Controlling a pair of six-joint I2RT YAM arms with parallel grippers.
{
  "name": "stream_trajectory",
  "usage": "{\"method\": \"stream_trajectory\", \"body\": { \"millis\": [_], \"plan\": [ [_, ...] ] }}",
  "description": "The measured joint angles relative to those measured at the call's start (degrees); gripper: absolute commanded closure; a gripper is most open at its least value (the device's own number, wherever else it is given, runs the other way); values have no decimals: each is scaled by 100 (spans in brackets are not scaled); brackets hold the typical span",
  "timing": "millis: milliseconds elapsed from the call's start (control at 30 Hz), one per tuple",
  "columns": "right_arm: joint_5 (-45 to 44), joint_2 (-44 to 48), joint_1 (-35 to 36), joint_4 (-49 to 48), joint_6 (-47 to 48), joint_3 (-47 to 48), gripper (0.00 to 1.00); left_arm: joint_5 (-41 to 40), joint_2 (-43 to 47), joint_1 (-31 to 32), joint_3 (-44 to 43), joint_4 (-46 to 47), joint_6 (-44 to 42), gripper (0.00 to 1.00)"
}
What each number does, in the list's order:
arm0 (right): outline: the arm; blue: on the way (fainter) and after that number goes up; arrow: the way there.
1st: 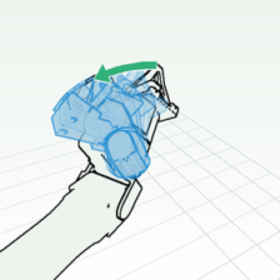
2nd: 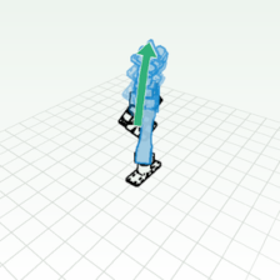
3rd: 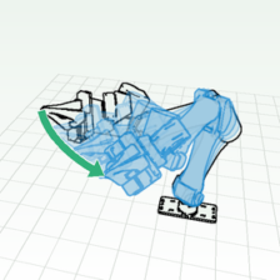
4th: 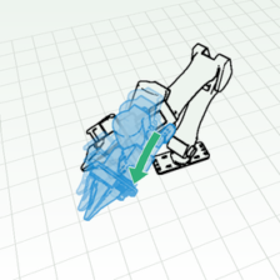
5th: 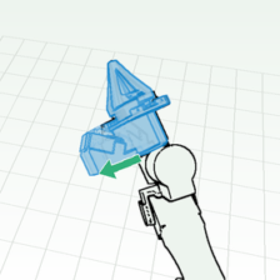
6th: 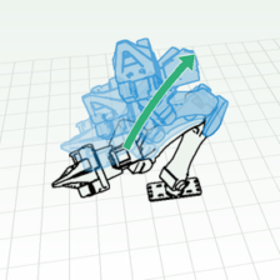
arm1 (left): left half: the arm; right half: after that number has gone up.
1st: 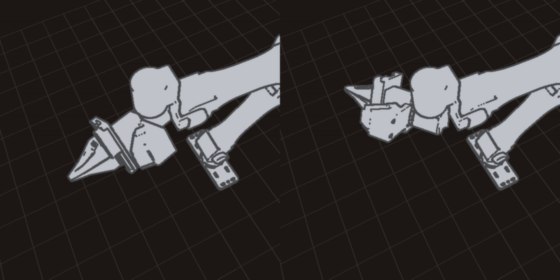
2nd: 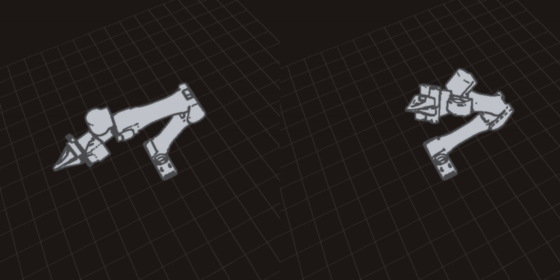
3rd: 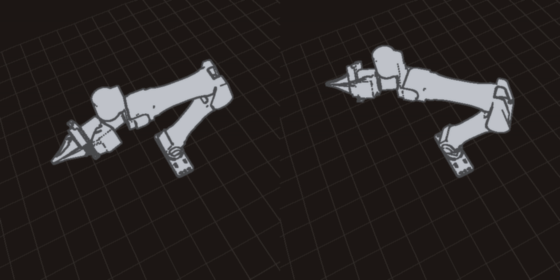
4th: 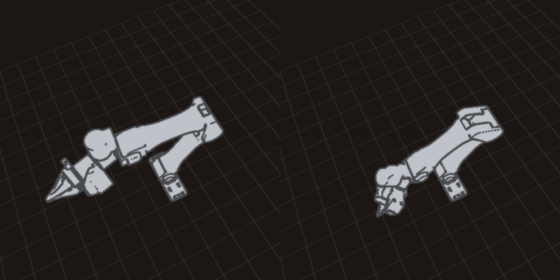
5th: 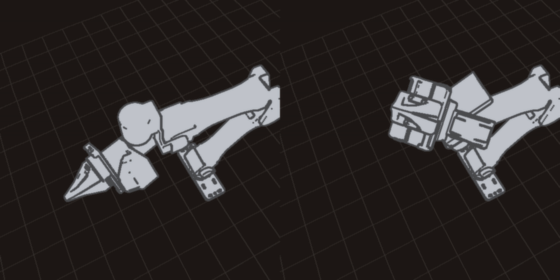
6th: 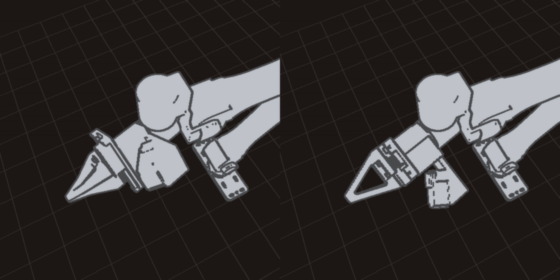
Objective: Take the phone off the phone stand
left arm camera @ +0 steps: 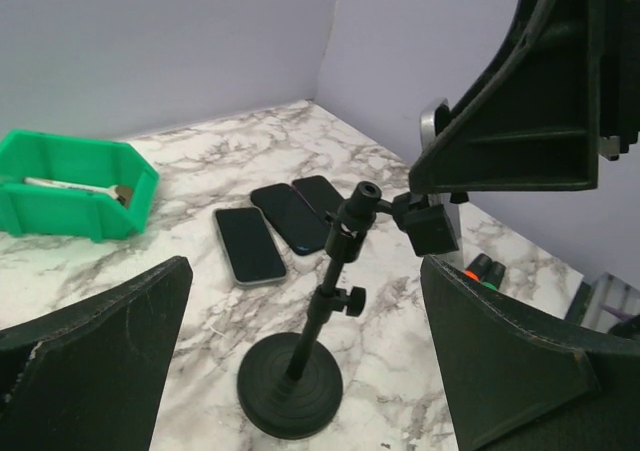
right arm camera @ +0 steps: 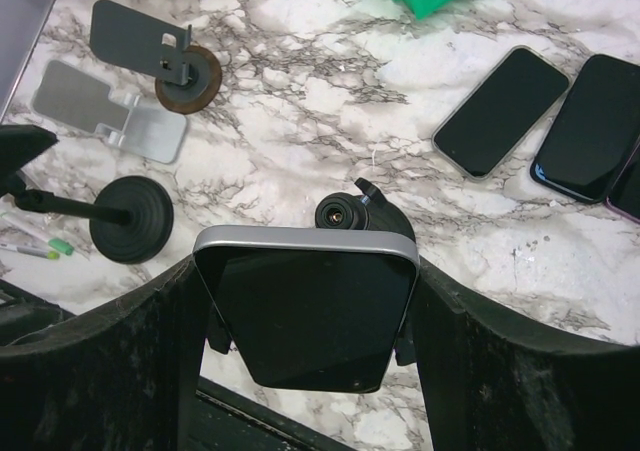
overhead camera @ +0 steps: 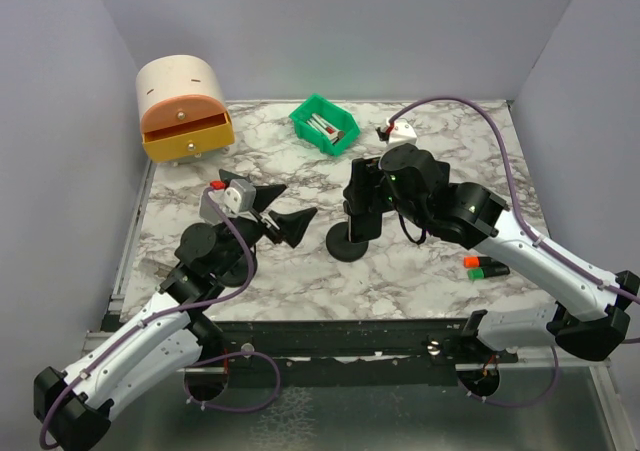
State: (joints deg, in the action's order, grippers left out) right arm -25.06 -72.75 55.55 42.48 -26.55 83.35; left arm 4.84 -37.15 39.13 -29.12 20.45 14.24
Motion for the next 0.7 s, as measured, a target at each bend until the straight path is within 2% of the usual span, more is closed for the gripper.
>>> {"method": "stream_trajectory", "body": {
  "millis": [133,300,700],
  "plan": [
    [2,2,0,-26,17,-13,68,393,-122,0,-11,-2,334,4],
    [0,133,2,-299,92,-245,98,914,-243,0,-24,-2,826,5],
    [9,721,0,-1449,369,-1207,100,1401,-944,0,-212,111,1436,6]
  ]
}}
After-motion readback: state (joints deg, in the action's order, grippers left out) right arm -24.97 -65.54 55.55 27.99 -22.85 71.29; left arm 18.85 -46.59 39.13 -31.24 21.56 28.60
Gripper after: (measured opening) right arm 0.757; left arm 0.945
